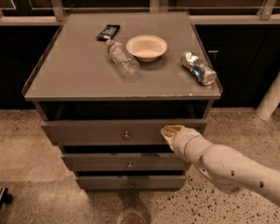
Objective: Close top drawer
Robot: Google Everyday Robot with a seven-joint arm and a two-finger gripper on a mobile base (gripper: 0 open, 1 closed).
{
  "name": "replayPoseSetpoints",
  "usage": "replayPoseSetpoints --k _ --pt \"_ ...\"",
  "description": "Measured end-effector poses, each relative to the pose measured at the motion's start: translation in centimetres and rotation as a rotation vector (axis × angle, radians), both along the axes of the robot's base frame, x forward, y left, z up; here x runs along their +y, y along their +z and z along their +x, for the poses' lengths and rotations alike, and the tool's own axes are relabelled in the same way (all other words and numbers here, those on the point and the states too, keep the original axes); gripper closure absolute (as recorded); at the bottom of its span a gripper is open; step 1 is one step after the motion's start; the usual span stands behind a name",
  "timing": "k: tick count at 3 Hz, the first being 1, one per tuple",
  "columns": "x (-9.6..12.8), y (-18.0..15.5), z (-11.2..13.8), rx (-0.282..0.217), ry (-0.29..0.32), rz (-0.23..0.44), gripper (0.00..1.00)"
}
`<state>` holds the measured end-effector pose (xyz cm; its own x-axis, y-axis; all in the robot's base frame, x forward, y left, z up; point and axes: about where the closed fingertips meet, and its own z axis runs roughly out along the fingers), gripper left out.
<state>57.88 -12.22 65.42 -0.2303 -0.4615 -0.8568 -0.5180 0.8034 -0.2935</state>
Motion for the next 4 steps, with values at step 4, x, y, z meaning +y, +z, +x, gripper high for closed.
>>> replayPoseSetpoints --k 4 --pt "-4.5 -0.4 -2.5 -0.027 -0.068 0.065 0.82"
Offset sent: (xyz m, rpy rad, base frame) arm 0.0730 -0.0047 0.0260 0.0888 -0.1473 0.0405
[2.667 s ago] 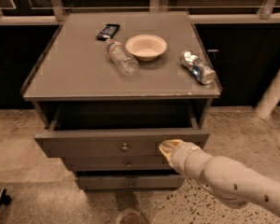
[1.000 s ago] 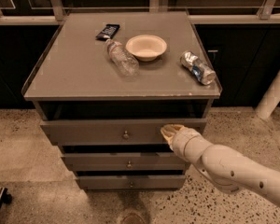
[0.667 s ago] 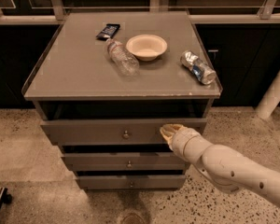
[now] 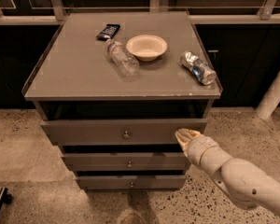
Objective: Close top drawer
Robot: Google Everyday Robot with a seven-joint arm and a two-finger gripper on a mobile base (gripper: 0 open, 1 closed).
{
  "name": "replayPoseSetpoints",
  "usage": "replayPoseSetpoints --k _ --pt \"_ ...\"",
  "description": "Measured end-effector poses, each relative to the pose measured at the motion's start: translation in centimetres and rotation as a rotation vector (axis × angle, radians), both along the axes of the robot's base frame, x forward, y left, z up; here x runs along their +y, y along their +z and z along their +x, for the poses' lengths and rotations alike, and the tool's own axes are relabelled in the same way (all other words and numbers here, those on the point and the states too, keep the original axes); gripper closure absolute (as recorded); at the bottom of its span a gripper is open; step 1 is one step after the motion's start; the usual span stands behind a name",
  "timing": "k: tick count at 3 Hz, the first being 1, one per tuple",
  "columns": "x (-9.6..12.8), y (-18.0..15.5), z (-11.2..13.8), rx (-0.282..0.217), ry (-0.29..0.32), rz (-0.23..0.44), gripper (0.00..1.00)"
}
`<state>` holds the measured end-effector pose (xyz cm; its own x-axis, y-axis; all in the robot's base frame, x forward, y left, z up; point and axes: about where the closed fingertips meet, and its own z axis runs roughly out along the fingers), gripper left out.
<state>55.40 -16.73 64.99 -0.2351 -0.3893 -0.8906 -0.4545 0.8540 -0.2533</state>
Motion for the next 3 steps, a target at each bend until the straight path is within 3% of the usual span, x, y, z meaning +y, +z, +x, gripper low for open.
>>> replayPoseSetpoints --k 3 --pt "-0.04 0.02 0.00 0.000 -0.001 -0.001 0.13"
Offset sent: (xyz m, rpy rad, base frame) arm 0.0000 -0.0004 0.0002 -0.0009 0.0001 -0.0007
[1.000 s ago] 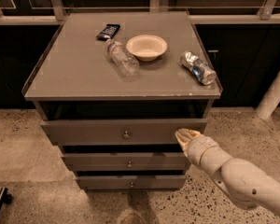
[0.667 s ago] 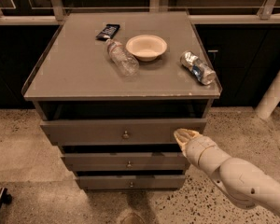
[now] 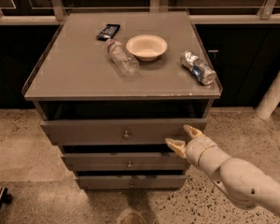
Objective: Close top drawer
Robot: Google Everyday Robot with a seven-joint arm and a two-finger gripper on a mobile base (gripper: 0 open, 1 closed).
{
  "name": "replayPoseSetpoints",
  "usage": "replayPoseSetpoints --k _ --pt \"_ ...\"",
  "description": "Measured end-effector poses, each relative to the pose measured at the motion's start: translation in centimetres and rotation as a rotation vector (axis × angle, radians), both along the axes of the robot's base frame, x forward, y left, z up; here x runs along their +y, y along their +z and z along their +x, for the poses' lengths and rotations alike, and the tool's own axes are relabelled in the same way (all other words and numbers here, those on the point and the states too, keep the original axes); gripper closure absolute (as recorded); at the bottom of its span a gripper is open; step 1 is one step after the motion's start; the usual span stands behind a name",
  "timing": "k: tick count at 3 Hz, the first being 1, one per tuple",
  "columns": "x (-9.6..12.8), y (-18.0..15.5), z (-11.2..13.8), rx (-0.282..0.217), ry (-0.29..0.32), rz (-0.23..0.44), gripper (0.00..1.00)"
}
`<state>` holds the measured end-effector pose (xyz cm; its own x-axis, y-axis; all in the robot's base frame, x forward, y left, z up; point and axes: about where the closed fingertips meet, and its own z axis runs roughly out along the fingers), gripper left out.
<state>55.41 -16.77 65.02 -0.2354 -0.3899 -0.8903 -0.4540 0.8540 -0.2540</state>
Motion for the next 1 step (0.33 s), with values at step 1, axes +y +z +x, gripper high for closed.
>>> replayPoseSetpoints --k 1 --pt "0.00 0.00 0.00 0.000 0.000 0.000 0.00"
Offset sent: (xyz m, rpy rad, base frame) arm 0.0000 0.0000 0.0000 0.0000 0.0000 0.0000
